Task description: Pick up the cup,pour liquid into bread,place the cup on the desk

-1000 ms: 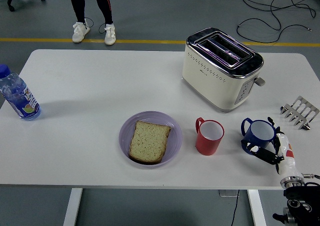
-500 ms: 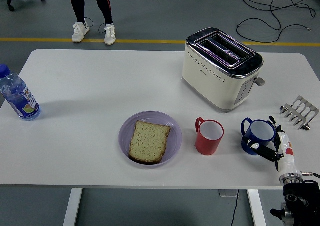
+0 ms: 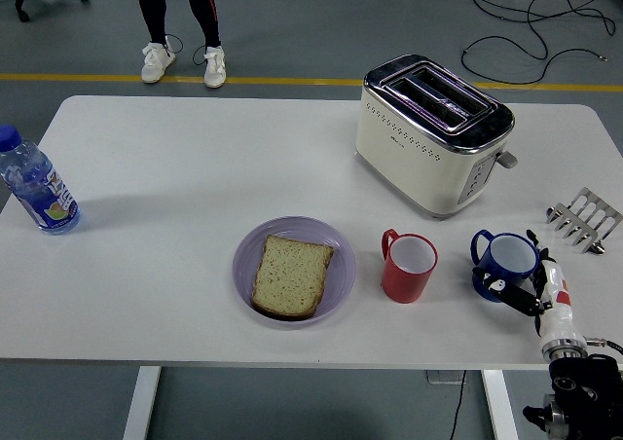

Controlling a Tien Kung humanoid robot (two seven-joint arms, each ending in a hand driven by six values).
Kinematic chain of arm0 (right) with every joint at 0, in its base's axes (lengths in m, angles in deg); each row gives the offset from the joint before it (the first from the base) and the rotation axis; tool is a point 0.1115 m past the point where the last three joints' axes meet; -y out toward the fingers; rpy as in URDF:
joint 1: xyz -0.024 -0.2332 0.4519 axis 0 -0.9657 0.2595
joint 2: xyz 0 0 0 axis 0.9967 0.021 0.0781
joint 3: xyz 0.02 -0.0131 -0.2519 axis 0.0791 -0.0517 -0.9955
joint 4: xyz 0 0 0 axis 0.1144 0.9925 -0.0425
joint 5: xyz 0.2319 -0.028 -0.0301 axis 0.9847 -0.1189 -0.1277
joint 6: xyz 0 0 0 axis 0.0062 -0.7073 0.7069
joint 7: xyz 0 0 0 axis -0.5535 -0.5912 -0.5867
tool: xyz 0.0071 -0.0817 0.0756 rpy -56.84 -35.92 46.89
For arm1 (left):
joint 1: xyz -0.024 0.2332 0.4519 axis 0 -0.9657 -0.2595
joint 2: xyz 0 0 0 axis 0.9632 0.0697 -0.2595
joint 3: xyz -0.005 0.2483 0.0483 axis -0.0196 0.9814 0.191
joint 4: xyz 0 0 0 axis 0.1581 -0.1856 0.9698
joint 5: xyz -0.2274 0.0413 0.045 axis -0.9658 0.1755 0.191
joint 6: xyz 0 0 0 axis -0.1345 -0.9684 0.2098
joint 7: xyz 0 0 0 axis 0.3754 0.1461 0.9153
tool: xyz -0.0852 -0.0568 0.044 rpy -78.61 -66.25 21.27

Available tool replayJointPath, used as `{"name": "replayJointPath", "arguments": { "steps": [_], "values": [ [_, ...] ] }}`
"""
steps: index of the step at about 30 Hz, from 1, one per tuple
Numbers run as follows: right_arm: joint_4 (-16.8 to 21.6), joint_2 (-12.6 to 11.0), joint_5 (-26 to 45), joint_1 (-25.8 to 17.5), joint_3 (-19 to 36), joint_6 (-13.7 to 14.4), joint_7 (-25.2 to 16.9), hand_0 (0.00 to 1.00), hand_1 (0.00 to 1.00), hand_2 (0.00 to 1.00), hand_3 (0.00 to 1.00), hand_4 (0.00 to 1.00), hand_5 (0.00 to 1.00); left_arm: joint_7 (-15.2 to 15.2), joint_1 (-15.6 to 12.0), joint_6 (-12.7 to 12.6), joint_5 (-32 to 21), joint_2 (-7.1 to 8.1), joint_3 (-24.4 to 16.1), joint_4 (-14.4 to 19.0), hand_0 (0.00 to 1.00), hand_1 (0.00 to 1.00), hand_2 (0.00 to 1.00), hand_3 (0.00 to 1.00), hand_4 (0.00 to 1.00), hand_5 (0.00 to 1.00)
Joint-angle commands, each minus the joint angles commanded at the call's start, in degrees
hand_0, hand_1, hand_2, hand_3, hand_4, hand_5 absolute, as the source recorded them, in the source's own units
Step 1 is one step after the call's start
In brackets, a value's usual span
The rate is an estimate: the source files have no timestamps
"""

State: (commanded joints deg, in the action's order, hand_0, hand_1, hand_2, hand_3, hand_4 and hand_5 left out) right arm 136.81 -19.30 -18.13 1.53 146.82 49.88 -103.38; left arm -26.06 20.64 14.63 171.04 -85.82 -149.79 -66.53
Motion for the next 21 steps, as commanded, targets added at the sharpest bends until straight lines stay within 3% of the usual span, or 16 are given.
{"name": "replayJointPath", "arguments": {
  "steps": [1,6,7,12,13,18,19,21],
  "values": [
    [0.04,-0.07,0.54,0.04,-0.13,0.17,-0.50,0.734,0.709,0.727,0.812,0.919,0.110,0.00,0.03,0.02,-0.05,0.00,0.08,0.00,0.656,0.688,0.704,0.590,0.304,0.875],
    [-0.20,-0.28,3.13,0.12,-0.49,1.08,-2.26,0.734,0.709,0.727,0.812,0.919,0.110,0.04,-0.19,0.08,-0.42,0.00,0.51,0.00,0.656,0.688,0.704,0.590,0.304,0.875],
    [-0.22,-0.34,3.80,0.10,-0.56,1.26,-2.75,0.606,0.613,0.635,0.736,0.830,0.069,0.05,-0.33,0.07,-0.57,0.00,0.63,0.00,0.656,0.688,0.705,0.589,0.304,0.875],
    [0.21,-0.55,5.24,-0.09,-0.58,1.84,-4.15,0.606,0.613,0.635,0.736,0.830,0.069,0.07,-0.71,0.16,-0.62,0.00,0.81,0.00,0.656,0.688,0.705,0.589,0.304,0.875],
    [0.49,-0.67,5.55,-0.20,-0.51,2.09,-4.61,0.552,0.570,0.597,0.696,0.815,0.067,0.09,-0.85,0.19,-0.58,0.00,0.84,0.00,0.656,0.688,0.706,0.590,0.304,0.875],
    [2.23,-1.08,6.51,-0.86,0.34,2.84,-5.79,0.552,0.570,0.597,0.696,0.815,0.067,0.19,-1.35,0.41,-0.11,0.00,0.80,0.00,0.656,0.688,0.706,0.590,0.304,0.875],
    [2.59,-1.15,6.55,-1.01,0.45,2.94,-5.92,0.492,0.522,0.567,0.661,0.803,0.066,0.21,-1.43,0.45,-0.01,0.00,0.76,0.00,0.656,0.689,0.705,0.590,0.303,0.874],
    [3.39,-1.30,6.65,-1.28,0.70,3.06,-6.06,0.492,0.522,0.567,0.661,0.803,0.066,0.25,-1.56,0.46,0.13,0.00,0.70,0.00,0.656,0.689,0.705,0.590,0.303,0.874]
  ]
}}
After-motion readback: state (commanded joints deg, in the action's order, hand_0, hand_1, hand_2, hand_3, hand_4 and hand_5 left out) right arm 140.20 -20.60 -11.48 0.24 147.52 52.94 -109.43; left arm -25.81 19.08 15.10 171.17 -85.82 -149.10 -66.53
